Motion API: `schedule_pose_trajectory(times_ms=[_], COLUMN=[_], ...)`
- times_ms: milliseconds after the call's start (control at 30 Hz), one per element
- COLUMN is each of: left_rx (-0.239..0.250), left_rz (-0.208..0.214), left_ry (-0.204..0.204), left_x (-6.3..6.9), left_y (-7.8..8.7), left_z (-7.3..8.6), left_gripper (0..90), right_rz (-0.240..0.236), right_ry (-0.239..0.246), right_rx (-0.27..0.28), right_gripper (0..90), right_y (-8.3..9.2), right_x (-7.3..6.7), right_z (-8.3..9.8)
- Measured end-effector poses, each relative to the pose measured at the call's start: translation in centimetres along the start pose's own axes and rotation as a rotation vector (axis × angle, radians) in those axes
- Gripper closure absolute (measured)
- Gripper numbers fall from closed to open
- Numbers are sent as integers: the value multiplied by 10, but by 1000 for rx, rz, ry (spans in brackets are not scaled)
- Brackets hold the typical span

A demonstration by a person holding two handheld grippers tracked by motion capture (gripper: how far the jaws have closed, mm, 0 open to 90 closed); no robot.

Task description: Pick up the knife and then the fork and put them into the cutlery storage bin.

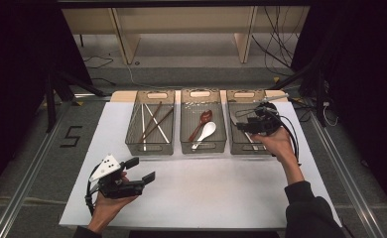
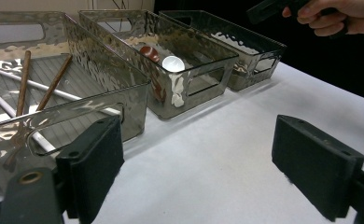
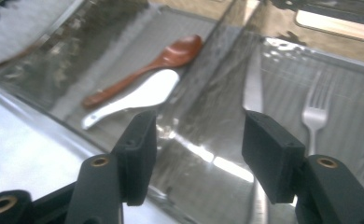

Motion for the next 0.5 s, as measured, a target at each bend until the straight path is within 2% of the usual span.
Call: schedule_pose_trajectory(times_ms=[333,500], left_rx=[-5,-9], left_rz=[2,4], left_ry=[7,7], left_x=[0,-1], left_y=[-1,-1], left_z=[1,1], left_gripper=[160,160], right_rz=[-57,-76], right_ry=[2,21], right_rx=[84,110], right_gripper=[390,371], right_y=[17,24], right_x=[-24,-35], right_z=[13,24])
Point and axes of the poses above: each handheld gripper's, and its own axes: y roughly backward along the jaws, z roughly out of its underside, x roughly to its right, the point moved 2 cm from there along -y, roughly forward along the jaws, and after that the axes turned 7 degrees about x, right-handed, at the moved point
